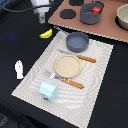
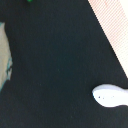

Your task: Interact with the objects in diverse but meaningful ways.

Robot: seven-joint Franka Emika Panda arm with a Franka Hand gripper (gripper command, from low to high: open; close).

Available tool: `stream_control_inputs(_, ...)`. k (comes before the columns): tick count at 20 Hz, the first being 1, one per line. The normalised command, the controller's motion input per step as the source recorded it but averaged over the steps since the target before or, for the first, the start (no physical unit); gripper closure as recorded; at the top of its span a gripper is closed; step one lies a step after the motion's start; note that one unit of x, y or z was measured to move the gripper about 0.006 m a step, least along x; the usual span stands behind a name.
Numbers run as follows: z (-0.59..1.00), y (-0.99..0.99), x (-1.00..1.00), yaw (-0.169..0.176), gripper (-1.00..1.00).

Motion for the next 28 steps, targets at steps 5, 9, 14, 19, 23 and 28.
stream_control_inputs(5,0.01,-0.60,0.20,-0.131,-1.00)
stream_control_inputs(9,0.00,-0.48,0.20,-0.179,-1.00)
stream_control_inputs(14,-0.04,-0.31,0.18,-0.252,-1.00)
stream_control_inputs(19,-0.04,-0.30,0.18,-0.248,-1.00)
stream_control_inputs(23,-0.01,-0.37,0.18,-0.219,-1.00)
stream_control_inputs(28,-0.14,-0.50,0.17,-0.052,-1.00)
